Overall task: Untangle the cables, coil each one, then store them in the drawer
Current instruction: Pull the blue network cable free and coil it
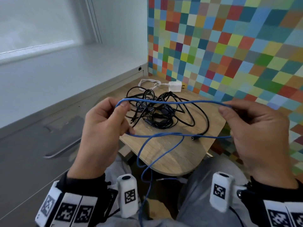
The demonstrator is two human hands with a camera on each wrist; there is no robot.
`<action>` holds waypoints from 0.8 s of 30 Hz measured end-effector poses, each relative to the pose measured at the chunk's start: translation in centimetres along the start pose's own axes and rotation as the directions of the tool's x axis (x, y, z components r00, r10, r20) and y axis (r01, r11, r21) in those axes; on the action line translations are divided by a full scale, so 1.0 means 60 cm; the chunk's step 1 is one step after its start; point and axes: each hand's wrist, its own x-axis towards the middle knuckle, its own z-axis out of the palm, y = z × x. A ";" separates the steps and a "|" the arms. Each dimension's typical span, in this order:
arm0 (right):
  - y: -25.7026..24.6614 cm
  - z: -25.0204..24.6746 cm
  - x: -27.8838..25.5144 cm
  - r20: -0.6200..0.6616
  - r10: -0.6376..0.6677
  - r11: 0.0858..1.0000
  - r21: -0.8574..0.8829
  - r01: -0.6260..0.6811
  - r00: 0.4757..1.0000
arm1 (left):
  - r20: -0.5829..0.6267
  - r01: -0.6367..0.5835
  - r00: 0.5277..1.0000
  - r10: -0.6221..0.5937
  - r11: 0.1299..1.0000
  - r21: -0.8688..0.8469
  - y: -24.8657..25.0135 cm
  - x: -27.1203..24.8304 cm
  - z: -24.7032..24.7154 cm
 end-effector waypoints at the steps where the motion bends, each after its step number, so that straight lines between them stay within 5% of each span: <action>1: 0.001 0.001 0.000 -0.009 -0.016 1.000 0.003 0.016 1.000 | 0.018 -0.006 1.000 0.006 1.000 0.000 0.002 0.000 -0.003; 3: 0.000 0.005 0.001 -0.009 0.023 0.994 0.104 -0.022 1.000 | 0.058 -0.037 0.998 0.032 0.995 0.092 0.003 0.002 -0.013; 6: -0.004 0.014 -0.002 0.095 0.227 0.898 0.365 -0.247 0.969 | 0.134 -0.057 0.991 0.019 0.958 0.281 0.003 0.002 -0.025; 9: -0.005 0.027 -0.012 0.222 0.311 0.824 0.422 -0.378 0.924 | 0.228 -0.059 0.973 -0.035 0.917 0.394 0.003 -0.004 -0.020; 13: -0.015 0.029 -0.008 0.227 0.290 0.818 0.446 -0.364 0.930 | 0.304 -0.040 0.925 -0.228 0.738 0.674 -0.001 -0.005 -0.010; 17: -0.026 0.026 -0.002 0.158 0.214 0.838 0.477 -0.264 0.964 | 0.380 -0.082 0.817 -0.434 0.566 0.820 -0.010 -0.014 0.002; 19: -0.028 0.025 -0.002 0.121 0.184 0.875 0.432 -0.218 0.976 | 0.445 -0.123 0.802 -0.398 0.619 0.776 -0.006 -0.019 0.005; 21: -0.028 0.023 -0.001 0.081 0.173 0.902 0.388 -0.191 0.982 | 0.516 -0.083 0.797 -0.314 0.789 0.609 0.005 -0.018 -0.003; 24: -0.020 0.023 0.000 0.117 0.186 0.879 0.423 -0.219 0.975 | 0.464 -0.007 0.880 -0.100 0.975 0.224 0.013 -0.011 -0.018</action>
